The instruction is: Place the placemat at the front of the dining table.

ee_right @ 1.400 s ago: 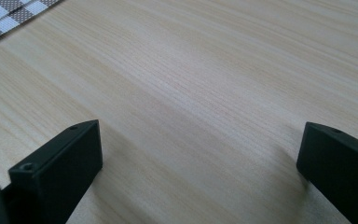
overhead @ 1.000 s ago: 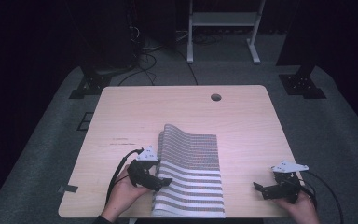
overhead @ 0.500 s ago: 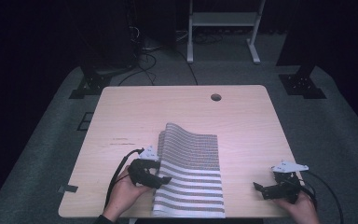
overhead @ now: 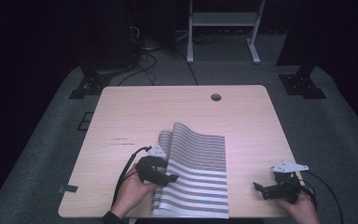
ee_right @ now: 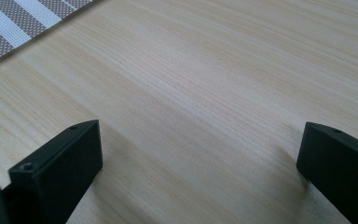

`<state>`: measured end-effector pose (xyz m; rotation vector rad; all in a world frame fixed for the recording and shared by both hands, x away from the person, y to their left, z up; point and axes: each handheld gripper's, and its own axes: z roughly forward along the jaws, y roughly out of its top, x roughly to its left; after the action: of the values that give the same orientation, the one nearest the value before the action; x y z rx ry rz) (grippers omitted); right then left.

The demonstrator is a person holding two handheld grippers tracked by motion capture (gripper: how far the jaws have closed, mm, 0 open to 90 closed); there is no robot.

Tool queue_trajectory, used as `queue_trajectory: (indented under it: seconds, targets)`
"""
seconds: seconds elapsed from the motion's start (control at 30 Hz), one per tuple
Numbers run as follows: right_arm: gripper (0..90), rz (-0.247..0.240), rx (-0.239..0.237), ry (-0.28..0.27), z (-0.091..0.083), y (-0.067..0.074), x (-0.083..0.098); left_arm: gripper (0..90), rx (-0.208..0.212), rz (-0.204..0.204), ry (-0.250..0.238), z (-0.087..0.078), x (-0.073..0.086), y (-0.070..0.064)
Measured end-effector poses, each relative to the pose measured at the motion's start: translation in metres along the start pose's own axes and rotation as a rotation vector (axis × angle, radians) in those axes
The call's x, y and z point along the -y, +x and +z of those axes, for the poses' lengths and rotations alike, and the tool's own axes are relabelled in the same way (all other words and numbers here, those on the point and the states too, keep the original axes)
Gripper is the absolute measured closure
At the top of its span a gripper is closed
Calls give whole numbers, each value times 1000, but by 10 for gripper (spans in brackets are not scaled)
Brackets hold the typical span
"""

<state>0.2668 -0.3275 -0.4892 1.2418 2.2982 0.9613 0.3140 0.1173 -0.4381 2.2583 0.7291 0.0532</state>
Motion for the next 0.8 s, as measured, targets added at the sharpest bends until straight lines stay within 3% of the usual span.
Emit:
queue_trajectory:
  seconds: [0.5,0.6,0.67,0.8]
  targets:
    - [2,14,12,2,-2,2,2,298,16,24,31,23,-18,-6]
    - [146,17,-2,-18,-7,3,2,298,16,23,36,26,-18,-7]
    - [165,38,-21,-15,-8,4,1,297,16,18,33,25,-17,-6]
    - [392,66,-80,-16,-11,9,-3,297,16,18,33,24,-16,-6]
